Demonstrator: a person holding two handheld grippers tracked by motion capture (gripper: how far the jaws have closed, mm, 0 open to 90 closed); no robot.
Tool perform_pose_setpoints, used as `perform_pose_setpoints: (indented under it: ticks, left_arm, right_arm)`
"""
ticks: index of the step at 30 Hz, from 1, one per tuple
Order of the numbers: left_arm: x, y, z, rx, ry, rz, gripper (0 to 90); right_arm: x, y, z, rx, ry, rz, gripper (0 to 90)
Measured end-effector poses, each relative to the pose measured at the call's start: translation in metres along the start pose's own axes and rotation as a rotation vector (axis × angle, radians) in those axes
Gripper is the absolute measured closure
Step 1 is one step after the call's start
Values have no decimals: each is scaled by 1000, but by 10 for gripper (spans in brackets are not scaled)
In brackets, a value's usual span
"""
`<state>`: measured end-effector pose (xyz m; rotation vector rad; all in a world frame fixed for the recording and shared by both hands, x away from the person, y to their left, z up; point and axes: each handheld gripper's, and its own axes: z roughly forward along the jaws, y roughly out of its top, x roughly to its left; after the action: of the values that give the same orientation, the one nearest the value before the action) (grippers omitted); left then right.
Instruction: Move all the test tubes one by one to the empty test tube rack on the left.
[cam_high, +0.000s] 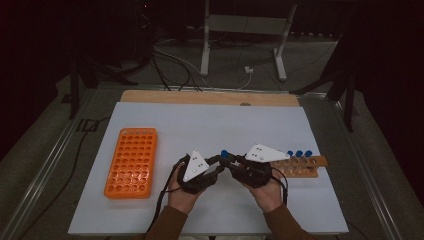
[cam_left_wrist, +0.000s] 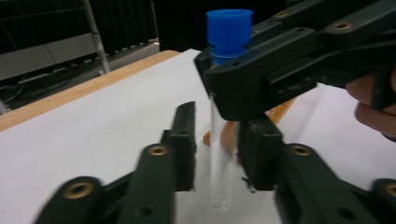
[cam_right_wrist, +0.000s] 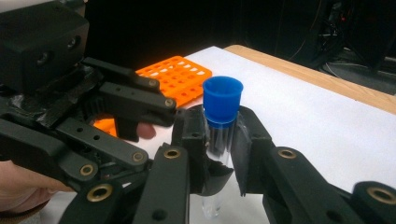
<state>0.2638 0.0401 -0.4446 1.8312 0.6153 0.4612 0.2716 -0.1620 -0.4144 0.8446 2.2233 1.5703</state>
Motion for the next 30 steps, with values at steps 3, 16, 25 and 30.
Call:
perform_pose_setpoints:
  ticks: [3,16,25,30]
  left_arm:
    - [0,0,0,2,-8,2,779]
    - [22,-7,-24,-9,66,-56,783]
    - [36,-12,-55,-23,118,-94,782]
    - [43,-18,-77,-36,150,-114,782]
  right_arm:
    - [-1,0,-1,-3,6,3,754]
    - [-11,-13,-26,-20,-82,-7,168]
    - [-24,-27,-48,-1,-118,2,26]
    - [-30,-30,-62,-11,-152,-5,3]
